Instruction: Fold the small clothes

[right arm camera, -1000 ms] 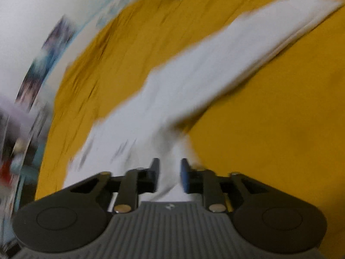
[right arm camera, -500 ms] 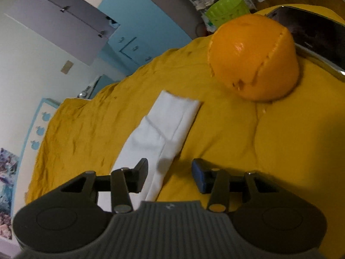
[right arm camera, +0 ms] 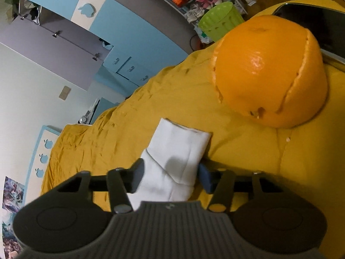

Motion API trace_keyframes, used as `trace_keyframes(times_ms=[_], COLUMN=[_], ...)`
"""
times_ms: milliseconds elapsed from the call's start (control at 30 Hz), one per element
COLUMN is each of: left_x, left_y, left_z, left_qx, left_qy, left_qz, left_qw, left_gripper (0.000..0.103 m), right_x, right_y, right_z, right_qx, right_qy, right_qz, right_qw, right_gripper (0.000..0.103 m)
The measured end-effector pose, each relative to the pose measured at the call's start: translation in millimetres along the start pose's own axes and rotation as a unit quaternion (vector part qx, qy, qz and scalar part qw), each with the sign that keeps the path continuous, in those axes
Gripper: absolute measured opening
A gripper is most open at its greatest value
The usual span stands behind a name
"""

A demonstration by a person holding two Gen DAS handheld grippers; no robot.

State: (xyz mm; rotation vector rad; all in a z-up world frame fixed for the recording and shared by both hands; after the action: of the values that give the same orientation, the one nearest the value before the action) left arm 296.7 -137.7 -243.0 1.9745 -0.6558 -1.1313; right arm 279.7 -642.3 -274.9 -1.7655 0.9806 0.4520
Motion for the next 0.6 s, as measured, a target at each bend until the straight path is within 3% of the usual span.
trace_keyframes(times_ms=[67,100,333,500,600], left_x=[0.8,1.1,-10.0,-48.1,-80.5], left_y=[-2.1,-2.7,0.6,-7.7,-20.3], left_z=[-1.2,-1.4,-4.0,-9.8,-12.6], left_qx=[-0.006,-0.007,0.013,0.005,-0.009], left_qy=[-0.002,-0.003,0.005,0.042,0.084], left_qz=[0.001,0.002,0.006,0.011,0.0], left_qw=[1.0,1.0,0.9999,0.999,0.9964], left_gripper=[0.039,0.039,0.039,0.039,0.039], right_x=[-3.8,-3.9,-24.0,-63.7,-102.1], right_y=[9.1,12.0,8.8,-30.0,-67.5], right_z=[-1.4,-2.8,-6.0,-0.5,21.4], right_qx=[0.01,0.015,0.003,-0.033,-0.067], right_qy=[-0.006,-0.008,0.004,0.015,0.014], right_qz=[-0.004,-0.004,-0.028,-0.096,-0.156], right_qw=[1.0,1.0,1.0,0.995,0.985], right_gripper=[0.01,0.006,0.003,0.002,0.002])
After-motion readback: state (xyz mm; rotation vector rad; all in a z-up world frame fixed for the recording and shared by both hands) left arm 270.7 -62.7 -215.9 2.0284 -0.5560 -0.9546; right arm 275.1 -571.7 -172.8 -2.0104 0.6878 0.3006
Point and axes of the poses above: each gripper's, at about its wrist camera, not at the fingertips, and x roughly the way its jaws point, y to its right, z to its underside, the point moved 1 cm from there along x, roughly the way its jaws point, and after that the axes turned 13 degrees about z, right-handed, at the moved point
